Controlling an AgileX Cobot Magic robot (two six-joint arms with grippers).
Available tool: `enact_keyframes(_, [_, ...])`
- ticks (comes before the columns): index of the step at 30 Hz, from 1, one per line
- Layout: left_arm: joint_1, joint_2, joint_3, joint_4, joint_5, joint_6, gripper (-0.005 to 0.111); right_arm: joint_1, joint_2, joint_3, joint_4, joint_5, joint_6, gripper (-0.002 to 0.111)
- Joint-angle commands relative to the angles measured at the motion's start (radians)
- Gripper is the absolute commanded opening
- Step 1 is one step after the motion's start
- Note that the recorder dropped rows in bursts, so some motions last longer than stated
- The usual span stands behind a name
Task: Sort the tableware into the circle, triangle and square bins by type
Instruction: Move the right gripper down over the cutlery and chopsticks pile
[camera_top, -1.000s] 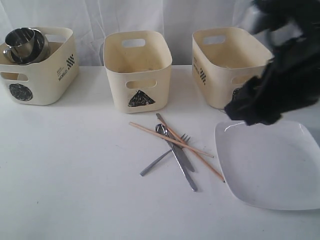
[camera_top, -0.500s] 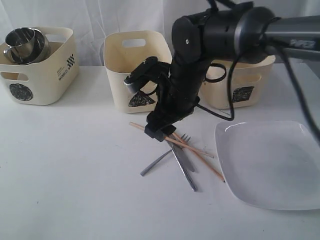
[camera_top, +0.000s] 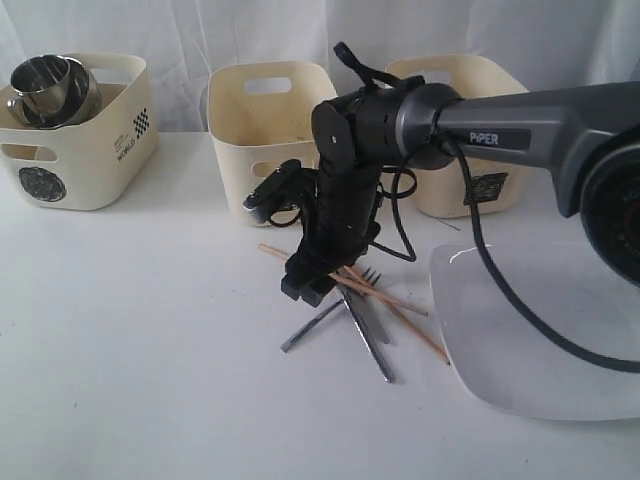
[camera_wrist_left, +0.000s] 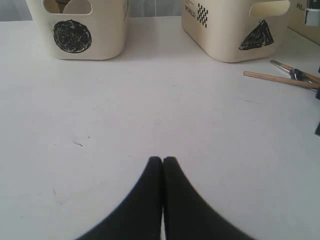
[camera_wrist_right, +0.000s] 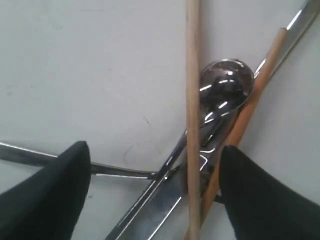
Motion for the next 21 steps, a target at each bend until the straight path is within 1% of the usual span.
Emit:
enact_keyframes(1, [-0.004, -0.004, 0.005, -0.005, -0.003, -0.001, 0.000, -0.022, 0.010, -0.007, -0.004, -0.030, 0.010, 0.068])
enact_keyframes(3, [-0.004, -0.004, 0.005, -0.005, -0.003, -0.001, 0.000, -0.024, 0.010, -0.007, -0.004, -0.041, 0.014, 0.068])
enact_keyframes(7, [-0.004, -0.004, 0.005, -0.005, -0.003, -0.001, 0.000, -0.031, 0.010, -0.007, -0.009, -0.070, 0.085, 0.068])
enact_keyframes(12, [-0.004, -0.004, 0.005, -0.005, -0.003, -0.001, 0.000, -0.041, 0.022, -0.007, -0.009, -0.101, 0.108, 0.068])
enact_keyframes(21, [-0.004, -0.004, 0.005, -0.005, -0.003, -0.001, 0.000, -0.068, 0.082, -0.007, -0.009, -0.087, 0.129, 0.068])
